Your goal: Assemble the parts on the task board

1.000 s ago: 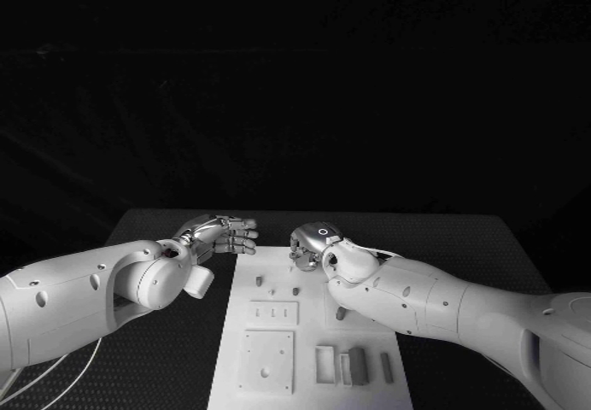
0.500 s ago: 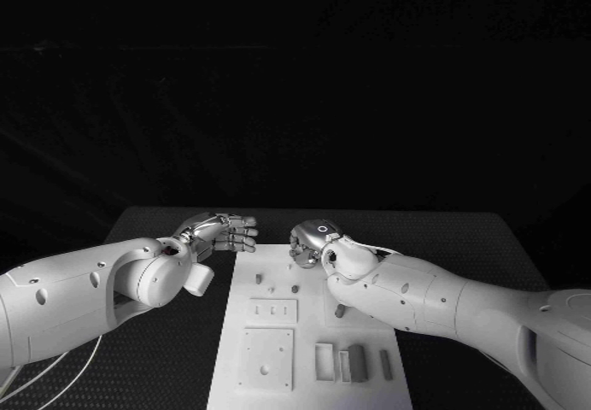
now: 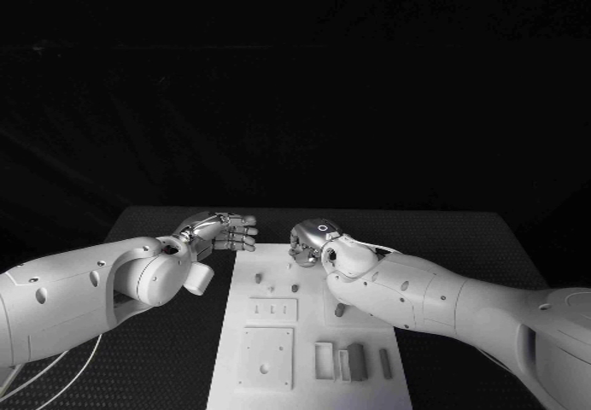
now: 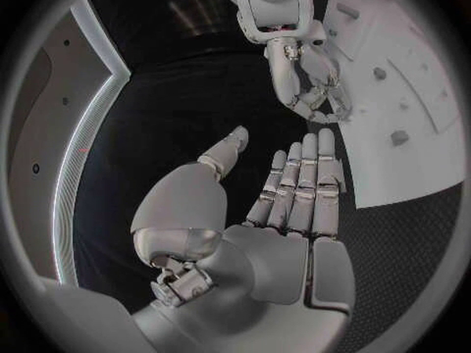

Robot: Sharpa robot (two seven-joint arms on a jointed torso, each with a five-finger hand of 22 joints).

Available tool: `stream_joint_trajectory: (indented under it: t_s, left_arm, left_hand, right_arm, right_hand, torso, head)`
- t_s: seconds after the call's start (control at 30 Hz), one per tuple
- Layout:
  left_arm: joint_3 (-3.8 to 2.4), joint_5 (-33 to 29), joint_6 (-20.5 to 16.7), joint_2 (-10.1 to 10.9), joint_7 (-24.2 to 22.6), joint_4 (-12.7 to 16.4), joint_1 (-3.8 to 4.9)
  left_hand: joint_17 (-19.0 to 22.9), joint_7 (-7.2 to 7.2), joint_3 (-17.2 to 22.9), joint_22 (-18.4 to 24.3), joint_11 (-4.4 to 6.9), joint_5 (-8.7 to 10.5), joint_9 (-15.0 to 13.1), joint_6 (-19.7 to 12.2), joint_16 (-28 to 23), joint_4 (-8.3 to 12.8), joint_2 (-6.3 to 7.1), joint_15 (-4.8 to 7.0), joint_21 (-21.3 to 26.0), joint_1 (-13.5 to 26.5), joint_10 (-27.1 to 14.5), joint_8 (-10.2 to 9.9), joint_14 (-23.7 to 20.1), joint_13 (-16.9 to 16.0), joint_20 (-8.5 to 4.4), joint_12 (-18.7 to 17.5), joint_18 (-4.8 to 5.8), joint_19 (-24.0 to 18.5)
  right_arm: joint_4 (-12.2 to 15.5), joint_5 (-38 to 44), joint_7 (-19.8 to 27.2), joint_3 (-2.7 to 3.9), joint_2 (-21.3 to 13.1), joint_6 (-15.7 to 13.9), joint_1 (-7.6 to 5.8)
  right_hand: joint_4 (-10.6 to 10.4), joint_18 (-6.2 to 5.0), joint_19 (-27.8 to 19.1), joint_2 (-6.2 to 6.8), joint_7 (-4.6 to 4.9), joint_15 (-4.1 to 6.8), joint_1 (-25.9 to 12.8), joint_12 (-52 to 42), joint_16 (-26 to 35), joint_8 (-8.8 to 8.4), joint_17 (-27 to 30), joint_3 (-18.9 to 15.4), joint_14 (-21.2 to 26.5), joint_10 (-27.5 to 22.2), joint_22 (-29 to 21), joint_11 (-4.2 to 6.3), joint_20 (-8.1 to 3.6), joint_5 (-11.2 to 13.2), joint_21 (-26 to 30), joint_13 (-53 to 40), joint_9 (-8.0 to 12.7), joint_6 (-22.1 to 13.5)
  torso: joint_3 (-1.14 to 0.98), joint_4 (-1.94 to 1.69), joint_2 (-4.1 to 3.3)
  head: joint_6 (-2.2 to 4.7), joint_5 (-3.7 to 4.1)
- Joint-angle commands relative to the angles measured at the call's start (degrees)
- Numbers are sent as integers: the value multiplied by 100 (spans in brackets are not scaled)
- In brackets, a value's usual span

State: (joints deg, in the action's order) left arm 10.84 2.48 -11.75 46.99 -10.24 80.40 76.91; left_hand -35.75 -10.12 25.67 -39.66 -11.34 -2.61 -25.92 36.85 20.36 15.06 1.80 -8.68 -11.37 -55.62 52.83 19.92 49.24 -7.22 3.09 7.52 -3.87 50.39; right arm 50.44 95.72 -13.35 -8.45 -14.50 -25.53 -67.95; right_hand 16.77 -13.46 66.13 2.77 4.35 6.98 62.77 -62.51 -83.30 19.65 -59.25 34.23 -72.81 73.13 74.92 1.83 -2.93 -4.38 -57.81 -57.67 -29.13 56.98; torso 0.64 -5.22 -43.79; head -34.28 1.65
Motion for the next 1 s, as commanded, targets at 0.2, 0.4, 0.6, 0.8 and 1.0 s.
stream_joint_trajectory:
  t_s: [0.2,0.4,0.6,0.8,1.0]
  left_arm:
    - [-5,16,97,-28,-26,-4,7]
    - [-5,17,96,-15,-19,2,7]
    - [-5,17,100,-18,-21,1,7]
    - [-5,17,93,-5,-23,1,7]
    - [-5,17,93,1,-28,2,7]
  left_hand:
    - [-7,-335,-16,8,-19,-24,7,9,-35,4,6,4,40,70,25,-34,48,8,-8,-37,-59,50]
    - [-8,-334,-17,8,-19,-24,8,9,-37,5,7,3,42,71,25,-35,48,8,-8,-40,-58,50]
    - [-8,-334,-18,9,-19,-24,8,8,-38,5,8,3,43,72,24,-36,47,9,-8,-43,-58,50]
    - [-9,-334,-19,9,-19,-23,9,7,-40,5,8,3,45,73,24,-37,47,9,-8,-46,-57,50]
    - [-11,-333,-19,9,-18,-24,10,7,-42,6,6,3,46,73,24,-39,48,9,-8,-49,-57,51]
  right_arm:
    - [-53,-222,45,-9,34,140,12]
    - [-52,-274,28,-9,23,87,12]
    - [-37,-313,30,-9,-2,44,12]
    - [-4,-331,39,-9,-40,7,12]
    - [207,-343,54,-6,-192,-101,8]
  right_hand:
    - [-60,-154,-33,93,165,-46,-178,83,86,-288,162,40,84,-25,82,-135,-6,-26,3,4,-133,-214]
    - [-105,-154,-9,221,301,-172,-249,104,95,-499,189,96,87,-9,73,-265,2,-24,18,10,-37,-518]
    - [-143,-154,5,307,375,-239,-270,109,104,-624,215,133,100,-19,68,-336,6,-22,30,9,31,-704]
    - [-158,-154,11,338,391,-256,-280,109,101,-648,209,138,94,-21,68,-353,8,-20,32,8,48,-740]
    - [-166,-154,19,332,392,-260,-277,105,93,-644,184,145,74,-18,69,-354,6,-21,30,7,48,-727]
  torso:
    - [-2,0,-1]
    - [-2,1,-6]
    - [-1,0,0]
    - [-3,4,-1]
    - [-5,2,2]
  head:
    - [-9,-6]
    - [-9,-8]
    - [-14,-8]
    - [-8,-16]
    - [2,-21]
